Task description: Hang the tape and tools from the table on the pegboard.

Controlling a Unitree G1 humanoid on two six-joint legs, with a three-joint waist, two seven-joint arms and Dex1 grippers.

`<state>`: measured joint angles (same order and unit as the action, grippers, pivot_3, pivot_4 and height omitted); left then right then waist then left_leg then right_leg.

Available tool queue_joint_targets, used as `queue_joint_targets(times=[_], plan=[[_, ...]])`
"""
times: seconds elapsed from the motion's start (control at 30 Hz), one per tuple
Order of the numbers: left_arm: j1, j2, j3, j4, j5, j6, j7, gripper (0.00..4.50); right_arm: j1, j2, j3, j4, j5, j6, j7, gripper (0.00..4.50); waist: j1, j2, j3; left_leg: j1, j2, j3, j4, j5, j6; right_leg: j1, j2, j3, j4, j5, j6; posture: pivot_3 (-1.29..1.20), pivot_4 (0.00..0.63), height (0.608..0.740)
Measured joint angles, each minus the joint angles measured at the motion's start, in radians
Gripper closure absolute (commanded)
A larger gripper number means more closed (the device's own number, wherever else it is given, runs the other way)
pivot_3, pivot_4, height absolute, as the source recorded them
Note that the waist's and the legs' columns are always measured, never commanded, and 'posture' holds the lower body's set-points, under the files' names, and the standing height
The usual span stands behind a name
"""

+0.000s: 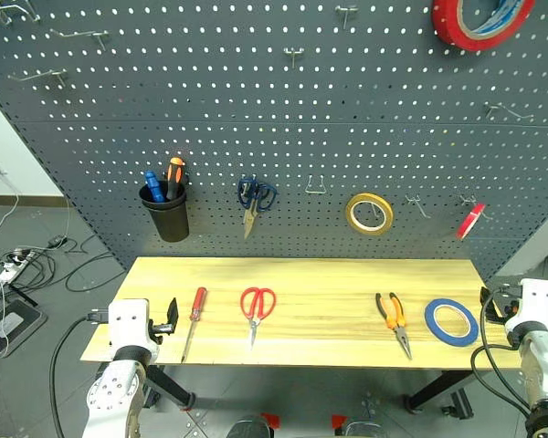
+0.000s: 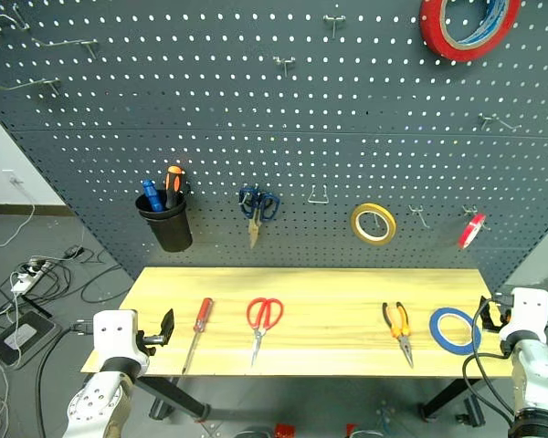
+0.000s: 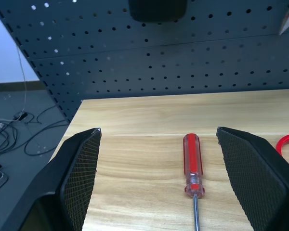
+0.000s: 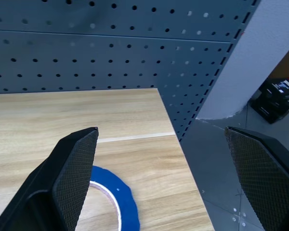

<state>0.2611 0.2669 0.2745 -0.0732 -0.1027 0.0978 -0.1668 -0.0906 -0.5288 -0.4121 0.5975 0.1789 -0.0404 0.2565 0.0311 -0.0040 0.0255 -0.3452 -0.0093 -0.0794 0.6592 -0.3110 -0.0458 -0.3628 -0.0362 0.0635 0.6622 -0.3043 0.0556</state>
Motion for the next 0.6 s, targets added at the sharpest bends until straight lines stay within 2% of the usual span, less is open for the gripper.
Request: queue_joint_targets(times=[0.33, 0.47, 0.57, 0.6], plan=[[0.006, 0.002, 0.002, 0.003, -0.006, 0.049, 0.003, 0.45, -0.002, 0.000, 0.004, 0.016, -0.001, -0.017, 0.009, 0.00, -0.006, 0.000, 0.000, 0.000, 0.000, 0.000, 0.000, 0.000, 0.001, 0.000, 0.000, 0.000, 0.000, 0.000, 0.000, 0.07, 0.000, 0.740], [0.023, 0.006, 0.004, -0.014, -0.010, 0.108, 0.002, 0.45, 0.028, -0.002, 0.034, -0.031, 0.001, 0.006, 0.072, 0.00, -0.006, 0.000, 0.000, 0.000, 0.000, 0.000, 0.000, 0.000, 0.001, 0.000, 0.000, 0.000, 0.000, 0.000, 0.000, 0.06, 0.000, 0.740], [0.028, 0.030, -0.010, -0.069, 0.009, 0.161, 0.000, 0.45, 0.078, -0.007, 0.054, -0.110, 0.006, 0.060, 0.138, 0.00, -0.005, 0.000, 0.002, 0.000, 0.000, -0.001, 0.000, -0.001, 0.001, 0.001, 0.000, 0.000, 0.000, 0.000, 0.000, 0.04, 0.023, 0.740], [0.026, 0.040, -0.016, -0.096, 0.011, 0.190, -0.001, 0.45, 0.099, -0.010, 0.055, -0.148, 0.012, 0.084, 0.156, 0.00, -0.006, 0.001, 0.004, 0.000, 0.000, -0.001, 0.001, -0.001, 0.001, 0.001, 0.000, 0.000, 0.000, 0.000, 0.000, 0.03, 0.050, 0.740]])
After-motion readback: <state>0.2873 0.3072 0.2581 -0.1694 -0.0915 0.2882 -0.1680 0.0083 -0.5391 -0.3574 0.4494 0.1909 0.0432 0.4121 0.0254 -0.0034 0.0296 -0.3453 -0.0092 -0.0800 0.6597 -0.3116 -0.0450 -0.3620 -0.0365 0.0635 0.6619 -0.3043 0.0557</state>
